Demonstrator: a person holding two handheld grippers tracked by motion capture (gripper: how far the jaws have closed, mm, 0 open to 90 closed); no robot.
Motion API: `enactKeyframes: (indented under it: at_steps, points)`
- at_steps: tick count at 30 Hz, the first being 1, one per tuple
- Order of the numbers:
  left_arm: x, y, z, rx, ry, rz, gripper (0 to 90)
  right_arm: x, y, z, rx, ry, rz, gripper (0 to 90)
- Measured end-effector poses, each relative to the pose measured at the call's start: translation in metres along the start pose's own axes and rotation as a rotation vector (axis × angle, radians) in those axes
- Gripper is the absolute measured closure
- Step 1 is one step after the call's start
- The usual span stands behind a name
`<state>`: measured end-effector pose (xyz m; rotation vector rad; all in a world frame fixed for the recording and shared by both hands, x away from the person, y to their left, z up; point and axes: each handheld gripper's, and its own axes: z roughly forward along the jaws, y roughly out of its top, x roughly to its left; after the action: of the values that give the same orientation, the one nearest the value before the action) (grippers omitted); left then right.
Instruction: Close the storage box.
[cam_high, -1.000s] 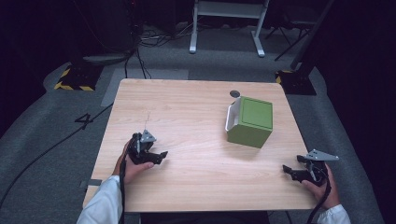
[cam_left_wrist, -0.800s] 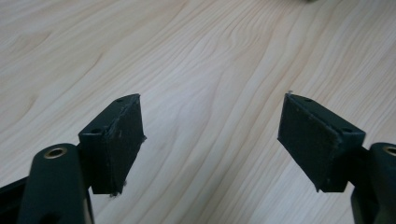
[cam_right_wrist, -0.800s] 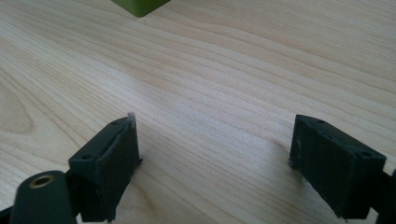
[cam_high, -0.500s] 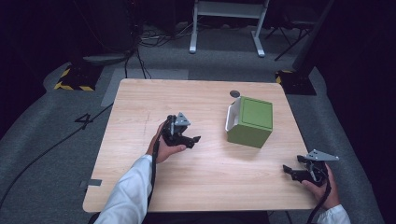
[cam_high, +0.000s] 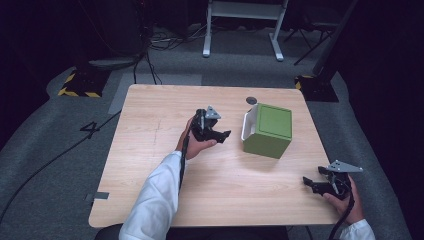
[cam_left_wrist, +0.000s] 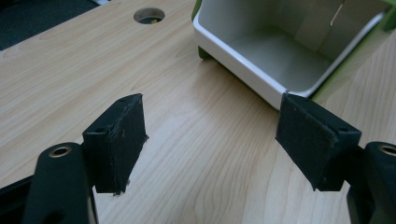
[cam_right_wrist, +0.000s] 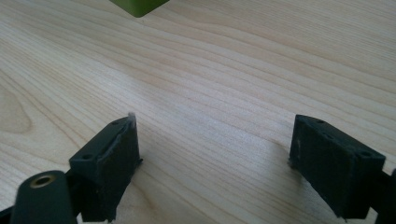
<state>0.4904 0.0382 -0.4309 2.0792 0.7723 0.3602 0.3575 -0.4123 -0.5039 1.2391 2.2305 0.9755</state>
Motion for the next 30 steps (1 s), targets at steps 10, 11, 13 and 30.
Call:
enactKeyframes:
  at_steps: [10,11,13,30]
  points:
    - [-0.009,0.024,0.028,-0.016,-0.012,-0.013,24.4,0.000,0.000,0.000,-0.002,-0.002,-0.004,16.3]
    - [-0.010,0.026,0.031,-0.014,-0.013,-0.011,24.4,0.000,0.000,0.000,-0.002,-0.002,-0.004,16.3]
    - [-0.010,0.029,0.035,-0.017,-0.015,-0.008,24.4,0.000,0.000,0.000,-0.002,-0.001,-0.003,16.3]
    - [-0.022,0.034,0.080,0.071,-0.016,0.021,30.8,0.001,0.000,0.000,-0.004,0.001,-0.007,17.0]
